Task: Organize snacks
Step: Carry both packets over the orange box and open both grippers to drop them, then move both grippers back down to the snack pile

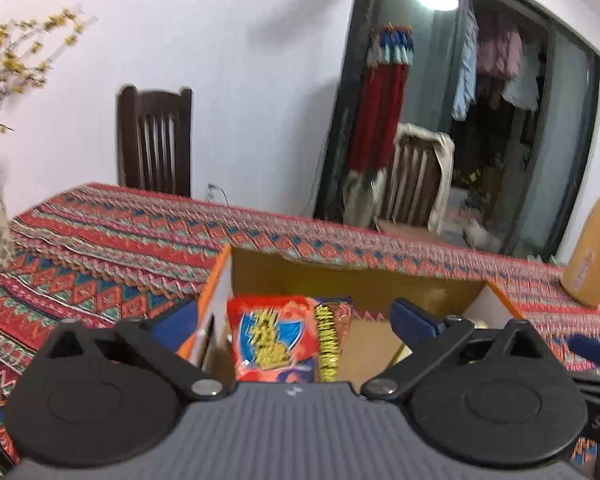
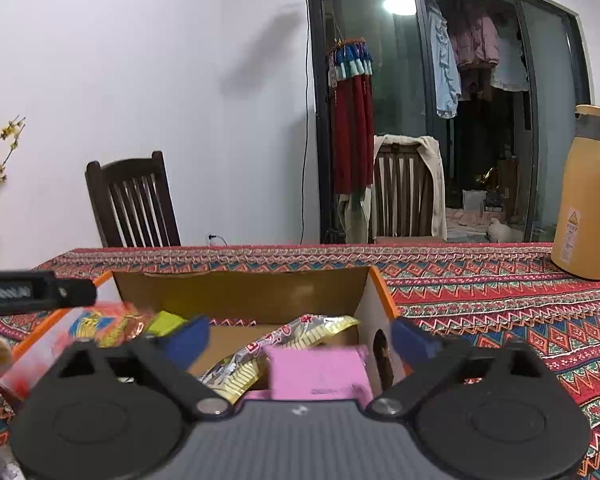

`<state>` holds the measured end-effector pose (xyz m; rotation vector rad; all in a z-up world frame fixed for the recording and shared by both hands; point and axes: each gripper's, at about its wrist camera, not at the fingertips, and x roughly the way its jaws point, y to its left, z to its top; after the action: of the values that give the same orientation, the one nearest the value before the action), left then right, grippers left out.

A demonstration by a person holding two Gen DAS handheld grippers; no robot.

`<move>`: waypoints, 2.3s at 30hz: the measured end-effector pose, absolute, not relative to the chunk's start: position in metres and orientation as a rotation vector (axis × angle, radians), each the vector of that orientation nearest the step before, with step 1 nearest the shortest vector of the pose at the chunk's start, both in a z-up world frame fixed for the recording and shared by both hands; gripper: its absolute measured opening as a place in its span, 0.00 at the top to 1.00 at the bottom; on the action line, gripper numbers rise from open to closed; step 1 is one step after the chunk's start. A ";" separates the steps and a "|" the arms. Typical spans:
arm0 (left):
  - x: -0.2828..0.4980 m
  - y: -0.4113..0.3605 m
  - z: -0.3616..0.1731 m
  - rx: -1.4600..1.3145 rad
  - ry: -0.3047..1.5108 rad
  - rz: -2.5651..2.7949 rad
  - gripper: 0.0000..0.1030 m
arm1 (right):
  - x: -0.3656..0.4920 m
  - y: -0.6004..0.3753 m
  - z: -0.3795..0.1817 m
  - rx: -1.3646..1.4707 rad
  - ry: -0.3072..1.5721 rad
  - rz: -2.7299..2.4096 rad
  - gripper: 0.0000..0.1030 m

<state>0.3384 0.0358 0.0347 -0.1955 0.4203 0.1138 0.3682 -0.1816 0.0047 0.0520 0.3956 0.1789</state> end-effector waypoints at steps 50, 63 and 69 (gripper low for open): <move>0.212 0.068 0.035 -0.073 0.437 0.088 0.00 | 0.252 -0.191 0.025 -0.004 0.372 0.213 0.00; 0.192 0.078 -0.014 -0.048 0.486 0.085 0.00 | 0.225 -0.188 -0.029 -0.027 0.506 0.190 0.00; 0.183 0.088 -0.008 -0.102 0.430 0.094 0.00 | 0.228 -0.190 -0.034 -0.006 0.501 0.187 0.00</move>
<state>0.1830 0.0879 -0.0083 -0.1019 0.4303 0.0938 0.2281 -0.1897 -0.0335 -0.0063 0.5013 0.1869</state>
